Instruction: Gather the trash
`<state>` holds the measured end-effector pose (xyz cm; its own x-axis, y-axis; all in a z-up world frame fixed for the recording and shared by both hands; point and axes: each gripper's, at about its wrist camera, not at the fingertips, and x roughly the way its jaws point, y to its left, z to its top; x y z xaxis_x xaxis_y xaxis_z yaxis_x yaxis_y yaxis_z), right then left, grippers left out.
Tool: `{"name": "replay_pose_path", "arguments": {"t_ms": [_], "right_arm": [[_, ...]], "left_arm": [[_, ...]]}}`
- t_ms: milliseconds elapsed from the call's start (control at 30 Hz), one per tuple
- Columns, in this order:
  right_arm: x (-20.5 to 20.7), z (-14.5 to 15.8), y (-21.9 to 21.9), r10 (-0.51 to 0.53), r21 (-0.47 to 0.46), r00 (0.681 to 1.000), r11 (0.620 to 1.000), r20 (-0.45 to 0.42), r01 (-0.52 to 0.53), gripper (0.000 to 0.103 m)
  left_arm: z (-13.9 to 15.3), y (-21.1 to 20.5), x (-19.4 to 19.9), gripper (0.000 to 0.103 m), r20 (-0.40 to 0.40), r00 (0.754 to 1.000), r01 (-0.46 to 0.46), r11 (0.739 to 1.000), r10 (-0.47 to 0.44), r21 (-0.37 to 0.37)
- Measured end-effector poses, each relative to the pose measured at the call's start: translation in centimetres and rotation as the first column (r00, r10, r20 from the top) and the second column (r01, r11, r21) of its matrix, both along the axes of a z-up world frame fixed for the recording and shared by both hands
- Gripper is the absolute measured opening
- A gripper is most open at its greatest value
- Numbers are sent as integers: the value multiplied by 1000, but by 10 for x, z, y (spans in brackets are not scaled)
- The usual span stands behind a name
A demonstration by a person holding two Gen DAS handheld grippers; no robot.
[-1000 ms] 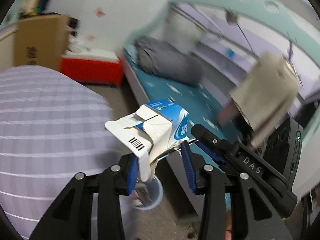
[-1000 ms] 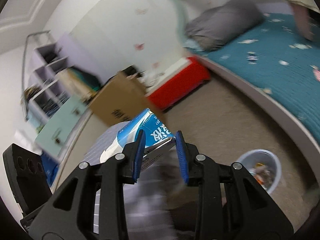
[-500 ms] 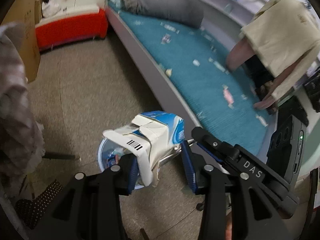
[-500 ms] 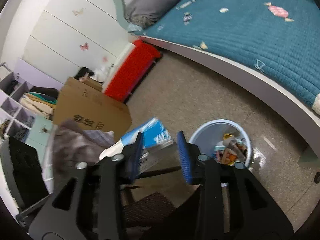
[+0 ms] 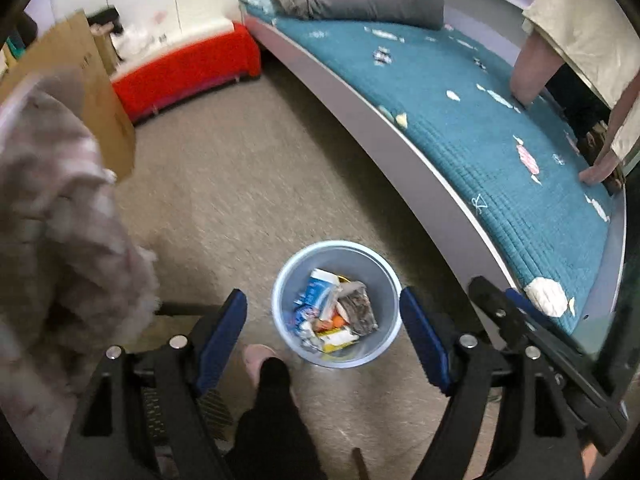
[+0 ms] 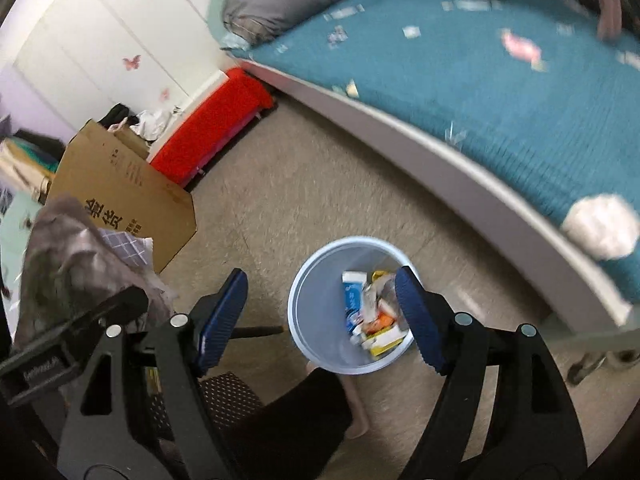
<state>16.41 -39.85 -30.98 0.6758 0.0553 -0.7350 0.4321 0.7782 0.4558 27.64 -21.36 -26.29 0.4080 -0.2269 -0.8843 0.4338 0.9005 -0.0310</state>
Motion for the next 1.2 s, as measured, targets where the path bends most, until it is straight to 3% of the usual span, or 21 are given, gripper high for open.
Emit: {"name": "replay_pose_path", "arguments": {"t_ms": [233,433,633,967,1100,1200], "right_arm": [[-48,70,30,58,-137,991,990,121,-41,76],[-85,126,53,85,-211,973,977,213,-39,78],[-135,186,78,126,-283,935,959,331,-28,81],[-199,255,112,193,-363,858,932,476,-8,86],[-218,270,122,217,-399,830,917,514,7,90],[-227,276,126,223,-420,813,907,537,28,91]], "left_arm": [[79,20,-52,82,188,982,5,1000,-4,-2],[142,47,-106,87,331,944,6,999,11,-50],[197,80,-159,90,480,875,-38,998,60,-56],[268,115,-242,97,648,755,-64,994,104,-86],[282,123,-261,97,677,727,-71,993,115,-93],[287,128,-271,98,677,725,-67,991,127,-114]]}}
